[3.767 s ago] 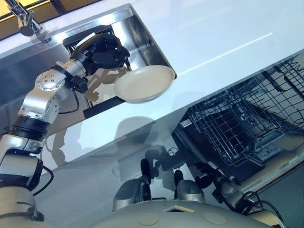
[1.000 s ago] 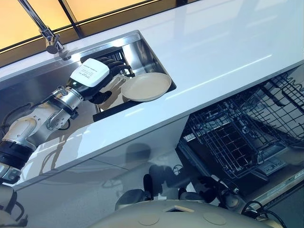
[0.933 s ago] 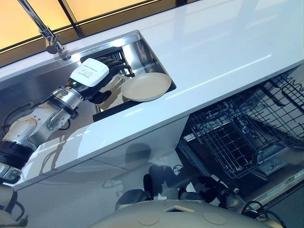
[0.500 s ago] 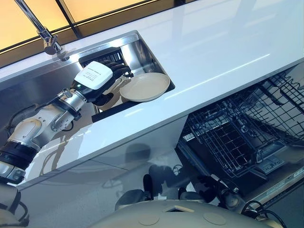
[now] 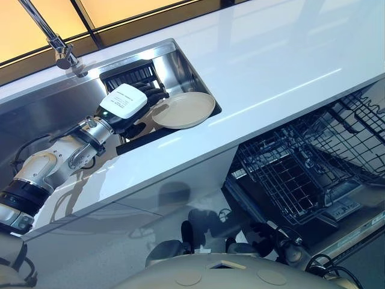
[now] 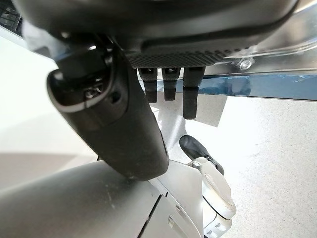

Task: Pick up plates and place into dishwasher.

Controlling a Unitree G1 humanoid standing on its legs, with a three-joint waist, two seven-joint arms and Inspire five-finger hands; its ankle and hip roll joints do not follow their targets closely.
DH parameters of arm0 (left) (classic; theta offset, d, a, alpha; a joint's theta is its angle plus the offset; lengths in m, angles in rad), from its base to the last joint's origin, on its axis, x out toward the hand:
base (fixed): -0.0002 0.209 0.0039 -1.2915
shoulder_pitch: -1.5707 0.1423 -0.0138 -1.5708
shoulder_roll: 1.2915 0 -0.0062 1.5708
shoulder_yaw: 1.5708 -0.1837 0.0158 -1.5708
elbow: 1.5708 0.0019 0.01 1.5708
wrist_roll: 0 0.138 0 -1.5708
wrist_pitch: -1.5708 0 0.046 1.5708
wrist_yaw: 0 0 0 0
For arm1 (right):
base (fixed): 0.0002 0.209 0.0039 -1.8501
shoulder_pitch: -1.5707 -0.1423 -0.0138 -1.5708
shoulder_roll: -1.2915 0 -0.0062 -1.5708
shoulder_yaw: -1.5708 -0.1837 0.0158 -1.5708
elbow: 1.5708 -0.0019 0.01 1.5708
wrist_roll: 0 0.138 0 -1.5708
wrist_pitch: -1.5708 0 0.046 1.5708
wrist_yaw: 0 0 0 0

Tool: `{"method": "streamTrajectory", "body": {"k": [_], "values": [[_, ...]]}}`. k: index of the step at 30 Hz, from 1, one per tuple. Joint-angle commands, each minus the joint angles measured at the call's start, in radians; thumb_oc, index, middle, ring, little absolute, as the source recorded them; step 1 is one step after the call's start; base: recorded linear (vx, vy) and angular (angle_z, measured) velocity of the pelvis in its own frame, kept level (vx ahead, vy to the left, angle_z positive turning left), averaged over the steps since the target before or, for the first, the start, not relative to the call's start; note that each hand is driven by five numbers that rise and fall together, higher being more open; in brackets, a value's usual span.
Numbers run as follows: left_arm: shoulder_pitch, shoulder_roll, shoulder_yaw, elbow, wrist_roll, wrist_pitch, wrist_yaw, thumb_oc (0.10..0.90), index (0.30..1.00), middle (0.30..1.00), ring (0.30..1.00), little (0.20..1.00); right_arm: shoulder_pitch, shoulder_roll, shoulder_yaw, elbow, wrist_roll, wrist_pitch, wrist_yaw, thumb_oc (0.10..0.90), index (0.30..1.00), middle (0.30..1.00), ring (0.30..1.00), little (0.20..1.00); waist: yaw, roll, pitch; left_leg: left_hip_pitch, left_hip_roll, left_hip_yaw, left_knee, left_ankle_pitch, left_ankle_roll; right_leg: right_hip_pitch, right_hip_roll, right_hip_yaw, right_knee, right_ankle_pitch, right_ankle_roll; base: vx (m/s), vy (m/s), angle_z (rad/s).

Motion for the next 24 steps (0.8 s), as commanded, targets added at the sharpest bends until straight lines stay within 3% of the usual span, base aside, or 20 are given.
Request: {"method": "streamTrajectory", "body": {"k": [1,22,24], "values": [[-0.173,-0.025,0.050,-0.010,-0.027,0.015,0.043,0.800,0.900,0.900,0.900,0.900,-0.005,-0.052,0.003,-0.016,-0.001,0.006,-0.018,0.800,0.900,0.900,0.900,0.900,-0.005,0.034,-0.013,0.055,-0.023,0.041,0.071,-0.222,-0.005,-0.130,0.082,-0.013,0.080,-0.024,0.016,0.00,0.000,0.00],[-0.236,-0.090,-0.031,-0.045,-0.079,-0.002,0.068,0.800,0.900,0.900,0.900,0.900,-0.005,-0.046,0.014,-0.012,0.000,0.009,-0.023,0.800,0.900,0.900,0.900,0.900,-0.027,0.030,-0.008,0.060,-0.023,0.057,0.071,-0.229,0.001,-0.137,0.084,0.005,0.090,-0.024,0.021,0.00,0.000,-0.02],[-0.243,-0.096,-0.040,-0.043,-0.083,-0.003,0.050,0.144,0.338,0.338,0.338,0.244,-0.005,-0.046,0.015,-0.014,-0.001,0.009,-0.023,0.800,0.900,0.900,0.900,0.900,-0.030,0.030,-0.007,0.059,-0.022,0.059,0.073,-0.229,0.001,-0.139,0.085,0.007,0.092,-0.025,0.021,0.00,0.000,0.00]]}}
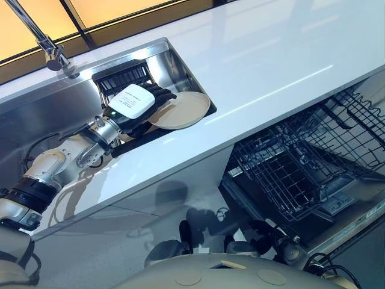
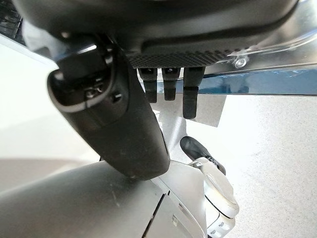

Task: Pick up plates and place into dishwasher.

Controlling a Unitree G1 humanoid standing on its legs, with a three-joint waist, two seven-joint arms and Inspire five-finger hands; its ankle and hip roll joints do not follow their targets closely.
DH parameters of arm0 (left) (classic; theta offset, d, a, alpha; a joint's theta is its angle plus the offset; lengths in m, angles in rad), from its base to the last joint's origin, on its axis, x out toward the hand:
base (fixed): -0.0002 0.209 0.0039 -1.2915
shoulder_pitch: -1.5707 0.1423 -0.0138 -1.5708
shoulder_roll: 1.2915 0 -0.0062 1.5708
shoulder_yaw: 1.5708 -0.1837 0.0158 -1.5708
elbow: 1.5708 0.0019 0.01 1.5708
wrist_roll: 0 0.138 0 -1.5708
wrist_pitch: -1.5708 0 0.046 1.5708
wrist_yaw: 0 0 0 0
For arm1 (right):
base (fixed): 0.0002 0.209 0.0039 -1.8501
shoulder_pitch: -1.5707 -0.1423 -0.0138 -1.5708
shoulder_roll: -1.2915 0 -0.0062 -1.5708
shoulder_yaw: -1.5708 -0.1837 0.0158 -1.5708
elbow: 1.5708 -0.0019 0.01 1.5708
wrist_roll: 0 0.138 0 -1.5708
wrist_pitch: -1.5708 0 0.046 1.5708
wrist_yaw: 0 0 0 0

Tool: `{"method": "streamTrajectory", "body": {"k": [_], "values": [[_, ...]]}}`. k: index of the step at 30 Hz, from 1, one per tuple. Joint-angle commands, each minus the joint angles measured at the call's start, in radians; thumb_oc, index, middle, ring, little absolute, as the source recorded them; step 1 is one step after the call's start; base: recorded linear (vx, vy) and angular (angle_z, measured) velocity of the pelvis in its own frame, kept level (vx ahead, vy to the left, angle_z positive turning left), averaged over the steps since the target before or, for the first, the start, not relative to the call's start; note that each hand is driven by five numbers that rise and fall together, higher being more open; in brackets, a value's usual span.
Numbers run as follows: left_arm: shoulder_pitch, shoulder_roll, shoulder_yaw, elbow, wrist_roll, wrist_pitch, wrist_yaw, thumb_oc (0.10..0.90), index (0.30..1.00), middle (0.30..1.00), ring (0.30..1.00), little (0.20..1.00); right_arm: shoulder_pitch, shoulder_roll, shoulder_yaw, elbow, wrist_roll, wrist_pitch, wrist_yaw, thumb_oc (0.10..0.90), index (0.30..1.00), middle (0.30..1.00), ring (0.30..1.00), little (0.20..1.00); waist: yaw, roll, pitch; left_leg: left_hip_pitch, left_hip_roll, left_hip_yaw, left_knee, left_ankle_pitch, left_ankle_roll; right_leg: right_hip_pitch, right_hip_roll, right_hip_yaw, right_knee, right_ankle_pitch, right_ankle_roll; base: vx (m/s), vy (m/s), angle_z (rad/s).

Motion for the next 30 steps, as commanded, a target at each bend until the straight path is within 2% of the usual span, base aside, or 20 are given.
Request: {"method": "streamTrajectory", "body": {"k": [1,11,16,20,23,25,26,28,30], "values": [[-0.183,-0.052,0.021,-0.042,-0.080,0.002,0.050,0.100,0.300,0.300,0.300,0.200,0.005,-0.058,0.015,-0.010,0.000,0.007,-0.014,0.800,0.900,0.900,0.900,0.900,-0.008,0.044,-0.016,0.058,-0.026,0.044,0.073,-0.227,0.003,-0.130,0.084,-0.013,0.088,-0.024,0.021,0.00,0.000,0.00],[-0.234,-0.073,-0.037,-0.013,-0.101,0.024,0.019,0.100,0.300,0.300,0.300,0.200,0.002,-0.058,0.025,-0.014,0.005,0.015,-0.015,0.800,0.900,0.900,0.900,0.900,-0.020,0.044,-0.014,0.057,-0.026,0.053,0.078,-0.230,0.006,-0.135,0.085,-0.005,0.090,-0.023,0.022,0.00,-0.001,-0.01],[-0.233,-0.078,-0.033,-0.004,-0.116,0.028,0.053,0.100,0.300,0.300,0.300,0.200,0.002,-0.058,0.026,-0.012,0.005,0.016,-0.013,0.800,0.900,0.900,0.900,0.900,-0.021,0.045,-0.015,0.056,-0.027,0.054,0.080,-0.232,0.005,-0.134,0.085,-0.004,0.089,-0.023,0.022,0.00,0.000,0.00],[-0.210,-0.089,-0.006,0.006,-0.121,0.032,0.122,0.100,0.300,0.300,0.300,0.200,0.002,-0.056,0.025,-0.009,-0.001,0.012,-0.018,0.800,0.900,0.900,0.900,0.900,-0.017,0.046,-0.016,0.056,-0.028,0.050,0.077,-0.230,0.004,-0.131,0.085,-0.005,0.087,-0.023,0.021,0.00,0.000,0.00],[-0.190,-0.090,0.025,0.009,-0.142,0.040,0.171,0.100,0.300,0.300,0.300,0.200,0.007,-0.056,0.025,-0.013,0.000,-0.019,-0.041,0.800,0.900,0.900,0.900,0.900,-0.014,0.044,-0.018,0.059,-0.027,0.046,0.074,-0.228,0.003,-0.128,0.086,-0.007,0.086,-0.024,0.020,0.00,0.000,0.00],[-0.167,-0.089,0.061,0.005,-0.168,0.041,0.216,0.100,0.300,0.300,0.300,0.200,0.010,-0.061,0.019,-0.055,0.049,-0.062,-0.058,0.800,0.900,0.900,0.900,0.900,-0.010,0.041,-0.019,0.062,-0.027,0.040,0.071,-0.226,0.002,-0.125,0.086,-0.009,0.085,-0.024,0.020,0.00,0.000,0.00],[-0.147,-0.090,0.090,-0.004,-0.178,0.044,0.237,0.100,0.300,0.300,0.300,0.200,0.014,-0.063,0.014,-0.134,0.096,-0.066,-0.043,0.800,0.900,0.900,0.900,0.900,-0.009,0.038,-0.020,0.063,-0.026,0.037,0.070,-0.226,0.002,-0.124,0.085,-0.010,0.086,-0.024,0.019,0.00,0.000,0.00],[-0.104,-0.096,0.155,-0.012,-0.187,0.041,0.267,0.100,0.300,0.300,0.300,0.200,0.033,-0.063,0.000,-0.318,0.207,-0.020,0.023,0.800,0.900,0.900,0.900,0.900,-0.011,0.032,-0.021,0.063,-0.026,0.031,0.070,-0.226,0.003,-0.126,0.085,-0.008,0.088,-0.025,0.018,0.00,0.000,0.00],[-0.059,-0.105,0.221,-0.009,-0.196,0.021,0.306,0.100,0.300,0.300,0.300,0.200,0.058,-0.053,-0.018,-0.469,0.310,-0.002,0.070,0.800,0.900,0.900,0.900,0.900,-0.015,0.027,-0.023,0.064,-0.026,0.028,0.068,-0.225,0.003,-0.126,0.085,-0.006,0.087,-0.025,0.017,-0.01,-0.030,-0.05]]}}
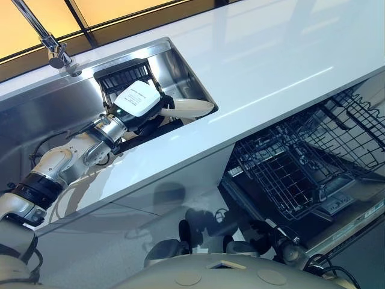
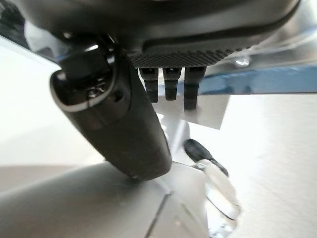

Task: Pick up plates and place into dishwasher.

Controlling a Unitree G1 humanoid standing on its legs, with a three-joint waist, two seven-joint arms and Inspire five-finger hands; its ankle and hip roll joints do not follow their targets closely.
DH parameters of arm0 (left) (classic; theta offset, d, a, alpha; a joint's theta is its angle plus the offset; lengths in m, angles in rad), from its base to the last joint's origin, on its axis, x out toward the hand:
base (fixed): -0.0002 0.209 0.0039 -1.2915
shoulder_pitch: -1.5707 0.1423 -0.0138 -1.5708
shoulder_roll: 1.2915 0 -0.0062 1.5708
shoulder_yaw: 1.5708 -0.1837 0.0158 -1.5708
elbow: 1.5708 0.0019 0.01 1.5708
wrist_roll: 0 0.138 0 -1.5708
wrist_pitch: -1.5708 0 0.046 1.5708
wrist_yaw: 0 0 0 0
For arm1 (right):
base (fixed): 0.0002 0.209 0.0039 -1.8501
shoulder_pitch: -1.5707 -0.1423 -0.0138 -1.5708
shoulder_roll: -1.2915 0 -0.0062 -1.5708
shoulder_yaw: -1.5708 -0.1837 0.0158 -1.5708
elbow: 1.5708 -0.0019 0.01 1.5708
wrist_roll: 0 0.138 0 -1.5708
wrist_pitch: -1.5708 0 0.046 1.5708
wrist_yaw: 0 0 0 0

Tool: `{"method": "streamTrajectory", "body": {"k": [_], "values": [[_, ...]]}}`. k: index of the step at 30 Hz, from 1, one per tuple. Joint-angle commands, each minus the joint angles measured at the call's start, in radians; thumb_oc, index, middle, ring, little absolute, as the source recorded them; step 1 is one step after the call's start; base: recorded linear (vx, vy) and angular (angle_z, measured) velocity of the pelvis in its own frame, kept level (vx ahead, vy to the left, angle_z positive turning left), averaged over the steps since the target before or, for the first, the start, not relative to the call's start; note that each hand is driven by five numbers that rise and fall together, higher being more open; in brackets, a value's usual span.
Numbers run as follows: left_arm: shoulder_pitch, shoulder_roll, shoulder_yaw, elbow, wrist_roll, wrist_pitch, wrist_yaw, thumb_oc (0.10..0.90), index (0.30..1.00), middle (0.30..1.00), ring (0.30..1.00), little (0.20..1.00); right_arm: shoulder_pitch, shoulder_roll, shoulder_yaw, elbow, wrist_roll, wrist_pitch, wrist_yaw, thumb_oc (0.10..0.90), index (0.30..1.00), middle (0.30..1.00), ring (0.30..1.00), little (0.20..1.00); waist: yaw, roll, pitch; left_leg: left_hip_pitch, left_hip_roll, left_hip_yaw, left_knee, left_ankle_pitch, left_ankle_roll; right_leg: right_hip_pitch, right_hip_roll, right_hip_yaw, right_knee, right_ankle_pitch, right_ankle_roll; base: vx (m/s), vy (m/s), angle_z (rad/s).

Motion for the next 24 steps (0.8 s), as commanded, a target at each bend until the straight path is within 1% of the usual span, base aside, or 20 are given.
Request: {"method": "streamTrajectory", "body": {"k": [1,4,5,6,8,9,11,13,14,16,17,18,20,22,23,24], "values": [[-0.085,-0.086,0.259,-0.005,-0.118,-0.031,0.207,0.100,0.300,0.300,0.300,0.200,-0.030,-0.014,-0.027,-0.294,0.255,-0.019,0.088,0.800,0.900,0.900,0.900,0.900,-0.028,0.026,-0.027,0.062,-0.028,0.017,0.065,-0.224,0.002,-0.119,0.085,-0.011,0.075,-0.025,0.017,-0.02,-0.031,-0.06],[-0.041,-0.101,0.338,0.006,-0.121,-0.069,0.276,0.100,0.300,0.300,0.300,0.200,0.008,0.024,-0.061,-0.476,0.485,0.037,0.162,0.800,0.900,0.900,0.900,0.900,-0.035,0.017,-0.035,0.066,-0.027,0.013,0.053,-0.220,0.000,-0.118,0.084,-0.010,0.070,-0.024,0.020,-0.02,-0.029,-0.07],[-0.024,-0.105,0.365,0.005,-0.117,-0.078,0.301,0.100,0.300,0.300,0.300,0.200,0.019,0.043,-0.080,-0.531,0.603,0.082,0.199,0.800,0.900,0.900,0.900,0.900,-0.038,0.015,-0.039,0.069,-0.026,0.012,0.048,-0.219,0.000,-0.118,0.084,-0.009,0.069,-0.024,0.020,-0.01,-0.021,-0.05],[-0.012,-0.110,0.381,0.002,-0.110,-0.082,0.319,0.100,0.300,0.300,0.300,0.200,0.024,0.063,-0.093,-0.560,0.684,0.109,0.213,0.800,0.900,0.900,0.900,0.900,-0.040,0.014,-0.042,0.071,-0.025,0.012,0.043,-0.218,-0.001,-0.118,0.084,-0.008,0.069,-0.025,0.021,-0.01,-0.016,-0.07],[0.016,-0.121,0.415,-0.008,-0.093,-0.085,0.360,0.100,0.300,0.300,0.300,0.200,0.035,0.107,-0.121,-0.616,0.841,0.146,0.225,0.800,0.900,0.900,0.900,0.900,-0.042,0.013,-0.052,0.077,-0.022,0.014,0.032,-0.215,-0.001,-0.117,0.084,-0.006,0.066,-0.025,0.024,-0.01,-0.008,-0.09],[0.035,-0.126,0.429,-0.012,-0.079,-0.085,0.385,0.100,0.300,0.300,0.300,0.200,0.041,0.125,-0.132,-0.649,0.907,0.162,0.211,0.800,0.900,0.900,0.900,0.900,-0.045,0.013,-0.058,0.081,-0.021,0.016,0.026,-0.213,-0.001,-0.116,0.084,-0.005,0.064,-0.024,0.025,-0.01,-0.002,-0.09],[0.064,-0.130,0.446,-0.029,-0.069,-0.081,0.412,0.100,0.300,0.300,0.300,0.200,0.048,0.149,-0.148,-0.694,0.960,0.165,0.163,0.800,0.900,0.900,0.900,0.900,-0.047,0.015,-0.066,0.086,-0.019,0.020,0.017,-0.210,0.000,-0.116,0.084,-0.003,0.062,-0.023,0.027,0.00,0.001,-0.04],[0.100,-0.137,0.466,-0.047,-0.054,-0.079,0.438,0.100,0.300,0.300,0.300,0.200,0.054,0.164,-0.172,-0.739,0.966,0.152,0.105,0.800,0.900,0.900,0.900,0.900,-0.052,0.017,-0.072,0.089,-0.017,0.024,0.013,-0.210,0.002,-0.116,0.084,0.001,0.060,-0.022,0.028,0.00,0.000,0.00],[0.125,-0.139,0.478,-0.063,-0.049,-0.077,0.455,0.100,0.300,0.300,0.300,0.200,0.061,0.170,-0.185,-0.766,0.944,0.132,0.055,0.800,0.900,0.900,0.900,0.900,-0.054,0.017,-0.076,0.091,-0.017,0.027,0.010,-0.210,0.003,-0.116,0.084,0.003,0.058,-0.021,0.029,0.00,0.000,0.00],[0.167,-0.140,0.499,-0.091,-0.042,-0.072,0.474,0.100,0.300,0.300,0.300,0.200,0.071,0.165,-0.206,-0.806,0.859,0.096,-0.041,0.800,0.900,0.900,0.900,0.900,-0.058,0.018,-0.081,0.095,-0.015,0.032,0.006,-0.210,0.005,-0.116,0.085,0.009,0.057,-0.019,0.029,-0.02,0.019,-0.05],[0.198,-0.143,0.513,-0.109,-0.034,-0.073,0.499,0.100,0.300,0.300,0.300,0.200,0.075,0.151,-0.222,-0.833,0.782,0.058,-0.125,0.800,0.900,0.900,0.900,0.900,-0.061,0.019,-0.082,0.098,-0.015,0.035,0.004,-0.211,0.008,-0.115,0.086,0.014,0.055,-0.018,0.028,-0.02,0.021,-0.06],[0.215,-0.142,0.523,-0.126,-0.031,-0.071,0.511,0.100,0.300,0.300,0.300,0.200,0.075,0.145,-0.235,-0.843,0.740,0.033,-0.184,0.800,0.900,0.900,0.900,0.900,-0.062,0.020,-0.084,0.100,-0.015,0.035,0.003,-0.210,0.009,-0.115,0.087,0.018,0.055,-0.017,0.027,-0.02,0.021,-0.07],[0.241,-0.137,0.538,-0.148,-0.031,-0.076,0.535,0.100,0.300,0.300,0.300,0.200,0.069,0.128,-0.266,-0.863,0.695,-0.008,-0.278,0.800,0.900,0.900,0.900,0.900,-0.064,0.021,-0.083,0.104,-0.013,0.039,0.003,-0.212,0.012,-0.113,0.089,0.022,0.054,-0.017,0.026,-0.02,0.012,-0.06],[0.259,-0.133,0.556,-0.182,-0.038,-0.079,0.542,0.100,0.300,0.300,0.300,0.200,0.055,0.116,-0.301,-0.888,0.673,-0.036,-0.361,0.800,0.900,0.900,0.900,0.900,-0.064,0.022,-0.081,0.107,-0.012,0.039,0.003,-0.214,0.015,-0.111,0.091,0.026,0.057,-0.019,0.024,-0.02,0.005,-0.06],[0.267,-0.133,0.564,-0.203,-0.043,-0.083,0.549,0.100,0.300,0.300,0.300,0.200,0.043,0.110,-0.325,-0.904,0.639,-0.083,-0.434,0.800,0.900,0.900,0.900,0.900,-0.063,0.023,-0.080,0.108,-0.012,0.038,0.003,-0.215,0.016,-0.111,0.091,0.027,0.059,-0.020,0.022,-0.03,0.004,-0.05],[0.270,-0.135,0.570,-0.219,-0.052,-0.086,0.548,0.100,0.300,0.300,0.300,0.200,0.032,0.105,-0.345,-0.918,0.609,-0.109,-0.477,0.800,0.900,0.900,0.900,0.900,-0.063,0.024,-0.079,0.110,-0.011,0.038,0.004,-0.216,0.018,-0.110,0.091,0.027,0.061,-0.022,0.021,0.00,0.000,0.00]]}}
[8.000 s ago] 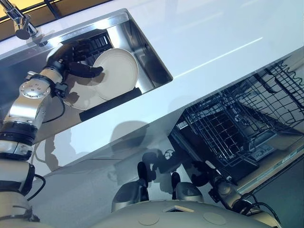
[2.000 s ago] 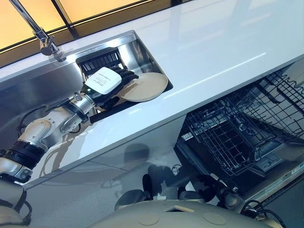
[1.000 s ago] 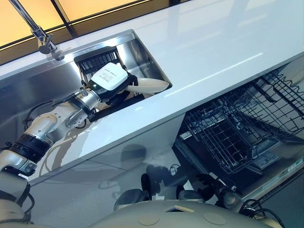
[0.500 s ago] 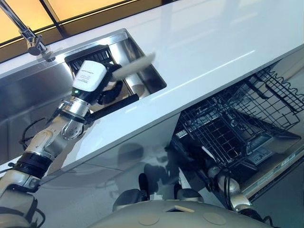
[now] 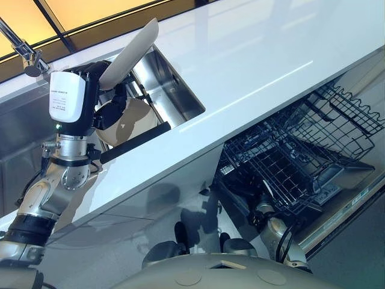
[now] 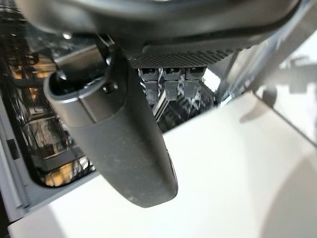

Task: Pick up plates and place into dishwasher.

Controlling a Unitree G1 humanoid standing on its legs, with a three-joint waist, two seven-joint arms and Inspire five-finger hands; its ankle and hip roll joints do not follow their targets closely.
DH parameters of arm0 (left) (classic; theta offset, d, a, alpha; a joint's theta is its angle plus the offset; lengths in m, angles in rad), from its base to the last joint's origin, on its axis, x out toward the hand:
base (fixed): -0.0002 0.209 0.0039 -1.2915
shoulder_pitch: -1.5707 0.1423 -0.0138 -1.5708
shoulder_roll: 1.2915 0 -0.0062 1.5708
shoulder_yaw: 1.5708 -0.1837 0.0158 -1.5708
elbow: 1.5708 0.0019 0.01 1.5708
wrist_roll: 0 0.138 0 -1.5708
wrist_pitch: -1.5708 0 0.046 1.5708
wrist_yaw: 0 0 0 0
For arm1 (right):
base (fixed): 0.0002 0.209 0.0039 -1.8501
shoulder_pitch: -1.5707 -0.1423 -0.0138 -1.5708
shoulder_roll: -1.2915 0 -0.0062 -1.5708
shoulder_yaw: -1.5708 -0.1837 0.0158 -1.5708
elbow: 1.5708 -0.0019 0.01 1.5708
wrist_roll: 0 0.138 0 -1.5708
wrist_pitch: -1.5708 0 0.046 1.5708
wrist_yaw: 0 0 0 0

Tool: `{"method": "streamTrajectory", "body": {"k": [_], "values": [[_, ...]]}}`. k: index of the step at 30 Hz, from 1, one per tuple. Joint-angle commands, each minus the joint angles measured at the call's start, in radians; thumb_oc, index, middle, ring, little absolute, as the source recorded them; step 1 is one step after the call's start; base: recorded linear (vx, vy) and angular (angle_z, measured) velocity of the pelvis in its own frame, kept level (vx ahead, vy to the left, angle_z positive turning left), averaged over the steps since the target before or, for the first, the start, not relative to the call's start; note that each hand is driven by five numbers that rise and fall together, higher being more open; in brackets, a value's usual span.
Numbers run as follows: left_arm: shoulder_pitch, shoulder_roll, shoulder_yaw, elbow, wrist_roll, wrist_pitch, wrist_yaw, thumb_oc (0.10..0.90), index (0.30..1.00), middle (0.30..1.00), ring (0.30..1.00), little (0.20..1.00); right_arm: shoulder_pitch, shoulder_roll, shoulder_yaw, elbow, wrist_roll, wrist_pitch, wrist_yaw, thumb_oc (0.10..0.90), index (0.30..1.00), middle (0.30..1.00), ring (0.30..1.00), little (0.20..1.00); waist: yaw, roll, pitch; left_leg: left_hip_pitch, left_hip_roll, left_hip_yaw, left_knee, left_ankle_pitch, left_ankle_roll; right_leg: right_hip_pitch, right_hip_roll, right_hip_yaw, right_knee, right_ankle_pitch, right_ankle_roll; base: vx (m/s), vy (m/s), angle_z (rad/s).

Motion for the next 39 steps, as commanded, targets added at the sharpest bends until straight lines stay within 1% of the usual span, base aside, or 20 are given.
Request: {"method": "streamTrajectory", "body": {"k": [1,4,6,7,9,11,13,14,15,17,18,19,21,22,25,29,32,35,36,39], "values": [[-0.080,-0.007,0.141,-0.081,-0.038,-0.031,0.117,0.100,0.300,0.300,0.300,0.200,-0.097,-0.121,-0.263,-0.235,-0.138,-0.353,-0.331,0.800,0.900,0.900,0.900,0.900,-0.031,0.042,-0.080,0.092,-0.018,-0.002,0.005,-0.201,0.021,-0.108,0.091,-0.022,0.062,-0.026,0.020,0.00,0.000,0.00],[-0.088,-0.038,0.145,-0.141,-0.088,-0.054,0.081,0.100,0.300,0.300,0.300,0.200,-0.141,-0.155,-0.313,-0.341,-0.405,-0.474,-0.525,0.800,0.900,0.900,0.900,0.900,-0.026,0.049,-0.077,0.094,-0.018,-0.008,0.006,-0.204,0.025,-0.108,0.094,-0.021,0.071,-0.031,0.018,0.00,0.000,0.00],[-0.097,-0.054,0.144,-0.157,-0.107,-0.067,0.057,0.100,0.300,0.300,0.300,0.200,-0.157,-0.175,-0.326,-0.386,-0.499,-0.506,-0.573,0.800,0.900,0.900,0.900,0.900,-0.024,0.051,-0.077,0.095,-0.019,-0.011,0.007,-0.204,0.026,-0.108,0.095,-0.020,0.075,-0.033,0.017,0.00,0.000,0.00],[-0.112,-0.069,0.134,-0.170,-0.131,-0.080,0.029,0.100,0.300,0.300,0.300,0.200,-0.184,-0.209,-0.337,-0.434,-0.635,-0.516,-0.623,0.800,0.900,0.900,0.900,0.900,-0.020,0.052,-0.079,0.095,-0.020,-0.016,0.009,-0.206,0.026,-0.107,0.096,-0.019,0.077,-0.036,0.016,-0.05,-0.002,-0.01],[-0.137,-0.094,0.127,-0.192,-0.153,-0.082,-0.026,0.100,0.300,0.300,0.300,0.200,-0.224,-0.252,-0.340,-0.488,-0.726,-0.549,-0.611,0.800,0.900,0.900,0.900,0.900,-0.011,0.053,-0.082,0.088,-0.021,-0.018,0.012,-0.199,0.025,-0.112,0.097,-0.017,0.079,-0.029,0.013,-0.05,-0.010,-0.01],[-0.155,-0.104,0.124,-0.207,-0.156,-0.083,-0.059,0.100,0.300,0.300,0.300,0.200,-0.255,-0.285,-0.339,-0.517,-0.705,-0.587,-0.509,0.800,0.900,0.900,0.900,0.900,-0.003,0.051,-0.087,0.087,-0.021,-0.022,0.013,-0.200,0.022,-0.112,0.097,-0.019,0.077,-0.029,0.012,0.00,0.000,0.00],[-0.165,-0.118,0.126,-0.224,-0.140,-0.074,-0.089,0.100,0.300,0.300,0.300,0.200,-0.278,-0.303,-0.322,-0.545,-0.509,-0.606,-0.257,0.800,0.900,0.900,0.900,0.900,0.004,0.046,-0.093,0.086,-0.021,-0.027,0.013,-0.199,0.019,-0.110,0.097,-0.022,0.073,-0.029,0.009,-0.01,-0.011,-0.02],[-0.166,-0.121,0.127,-0.223,-0.136,-0.076,-0.094,0.100,0.300,0.300,0.300,0.200,-0.280,-0.301,-0.320,-0.549,-0.449,-0.599,-0.181,0.800,0.900,0.900,0.900,0.900,0.005,0.045,-0.095,0.085,-0.021,-0.028,0.013,-0.199,0.018,-0.109,0.097,-0.022,0.072,-0.029,0.009,-0.02,-0.021,-0.04],[-0.165,-0.127,0.128,-0.220,-0.130,-0.083,-0.100,0.100,0.300,0.300,0.300,0.200,-0.282,-0.296,-0.308,-0.551,-0.293,-0.561,-0.006,0.800,0.900,0.900,0.900,0.900,0.007,0.042,-0.097,0.085,-0.021,-0.030,0.012,-0.198,0.016,-0.108,0.097,-0.023,0.071,-0.029,0.008,0.00,0.000,0.00],[-0.153,-0.145,0.135,-0.207,-0.115,-0.107,-0.109,0.100,0.300,0.300,0.300,0.200,-0.280,-0.278,-0.277,-0.557,0.043,-0.430,0.314,0.800,0.900,0.900,0.900,0.900,0.009,0.036,-0.101,0.083,-0.020,-0.032,0.008,-0.195,0.012,-0.107,0.096,-0.029,0.065,-0.028,0.005,0.00,0.000,0.00],[-0.150,-0.152,0.135,-0.196,-0.109,-0.121,-0.108,0.100,0.300,0.300,0.300,0.200,-0.279,-0.264,-0.265,-0.558,0.127,-0.381,0.401,0.800,0.900,0.900,0.900,0.900,0.010,0.034,-0.104,0.082,-0.019,-0.034,0.007,-0.194,0.011,-0.106,0.096,-0.032,0.062,-0.027,0.005,0.00,0.000,0.00],[-0.147,-0.159,0.134,-0.174,-0.109,-0.146,-0.111,0.100,0.300,0.300,0.300,0.200,-0.281,-0.245,-0.245,-0.552,0.260,-0.275,0.515,0.800,0.900,0.900,0.900,0.900,0.013,0.029,-0.108,0.080,-0.018,-0.035,0.006,-0.193,0.008,-0.105,0.094,-0.037,0.057,-0.025,0.005,-0.02,-0.039,-0.01],[-0.151,-0.170,0.122,-0.147,-0.099,-0.171,-0.115,0.100,0.300,0.300,0.300,0.200,-0.305,-0.214,-0.220,-0.545,0.449,-0.155,0.568,0.800,0.900,0.900,0.900,0.900,0.024,0.020,-0.116,0.075,-0.016,-0.039,0.004,-0.188,0.004,-0.103,0.092,-0.051,0.049,-0.021,0.004,-0.01,-0.053,0.04],[-0.158,-0.169,0.116,-0.131,-0.100,-0.179,-0.116,0.100,0.300,0.300,0.300,0.200,-0.318,-0.201,-0.220,-0.532,0.485,-0.125,0.561,0.800,0.900,0.900,0.900,0.900,0.029,0.016,-0.119,0.074,-0.016,-0.041,0.004,-0.188,0.003,-0.100,0.090,-0.057,0.046,-0.019,0.005,0.01,-0.055,0.10],[-0.184,-0.152,0.100,-0.109,-0.130,-0.169,-0.131,0.100,0.300,0.300,0.300,0.200,-0.348,-0.194,-0.226,-0.502,0.526,-0.109,0.484,0.800,0.900,0.900,0.900,0.900,0.038,0.010,-0.125,0.074,-0.014,-0.044,0.003,-0.187,0.001,-0.095,0.089,-0.068,0.040,-0.017,0.006,0.01,-0.037,0.22],[-0.185,-0.140,0.109,-0.103,-0.161,-0.162,-0.149,0.100,0.300,0.300,0.300,0.200,-0.340,-0.169,-0.253,-0.491,0.489,-0.129,0.417,0.800,0.900,0.900,0.900,0.900,0.036,0.009,-0.130,0.075,-0.012,-0.041,0.003,-0.188,0.001,-0.090,0.090,-0.072,0.034,-0.014,0.007,0.01,-0.003,0.16],[-0.180,-0.138,0.119,-0.108,-0.165,-0.156,-0.160,0.100,0.300,0.300,0.300,0.200,-0.332,-0.165,-0.270,-0.492,0.431,-0.178,0.396,0.800,0.900,0.900,0.900,0.900,0.032,0.009,-0.129,0.077,-0.012,-0.040,0.003,-0.188,0.003,-0.087,0.091,-0.070,0.030,-0.011,0.006,0.01,0.002,-0.01],[-0.179,-0.135,0.115,-0.111,-0.164,-0.145,-0.163,0.100,0.300,0.300,0.300,0.200,-0.330,-0.201,-0.295,-0.494,0.147,-0.415,0.219,0.800,0.900,0.900,0.900,0.900,0.028,0.010,-0.128,0.081,-0.012,-0.038,0.003,-0.190,0.005,-0.084,0.094,-0.064,0.028,-0.011,0.006,0.01,0.006,-0.08],[-0.181,-0.135,0.109,-0.114,-0.164,-0.136,-0.163,0.100,0.300,0.300,0.300,0.200,-0.331,-0.229,-0.304,-0.497,-0.004,-0.503,0.134,0.800,0.900,0.900,0.900,0.900,0.026,0.012,-0.127,0.082,-0.013,-0.038,0.003,-0.190,0.006,-0.083,0.095,-0.061,0.028,-0.012,0.006,0.01,0.015,-0.04],[-0.194,-0.133,0.098,-0.124,-0.165,-0.107,-0.175,0.100,0.300,0.300,0.300,0.200,-0.352,-0.318,-0.335,-0.520,-0.313,-0.620,-0.065,0.800,0.900,0.900,0.900,0.900,0.024,0.017,-0.123,0.089,-0.016,-0.037,0.003,-0.191,0.009,-0.080,0.099,-0.051,0.031,-0.013,0.005,0.01,0.010,-0.05]]}}
